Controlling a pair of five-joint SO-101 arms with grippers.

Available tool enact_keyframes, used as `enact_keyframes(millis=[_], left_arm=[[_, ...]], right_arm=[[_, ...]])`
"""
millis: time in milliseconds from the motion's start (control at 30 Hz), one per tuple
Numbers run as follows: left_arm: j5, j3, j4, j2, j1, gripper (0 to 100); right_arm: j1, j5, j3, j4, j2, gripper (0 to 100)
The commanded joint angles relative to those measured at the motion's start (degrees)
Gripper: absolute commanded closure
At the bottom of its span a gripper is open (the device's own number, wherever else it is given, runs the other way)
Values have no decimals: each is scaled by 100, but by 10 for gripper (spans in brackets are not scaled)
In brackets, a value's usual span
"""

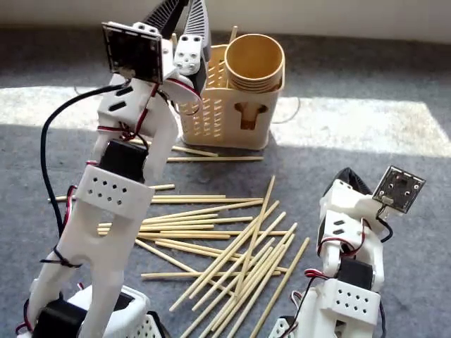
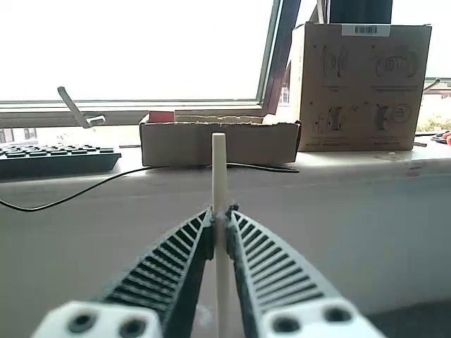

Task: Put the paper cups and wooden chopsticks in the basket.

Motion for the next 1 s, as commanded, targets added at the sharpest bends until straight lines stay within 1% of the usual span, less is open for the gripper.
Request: enact_keyframes(millis=[0,333,433,500,733,967], left_arm=[[53,-48,-141,136,-48,995],[26,-57,-114,593,-303,987],[26,-57,-97,655,-286,938],[26,-66,123,655,-268,914],[26,-743,1169,699,-268,909],[26,-831,1327,637,-259,912]], right_arm=[[-92,-26,-48,-154,-48,992],[-92,-18,-57,-154,-48,992],[-92,-18,-57,-154,-48,992],[-92,-18,-57,-154,-48,992],[-92,-18,-57,-154,-48,992],[-92,-18,-48,-154,-48,992]])
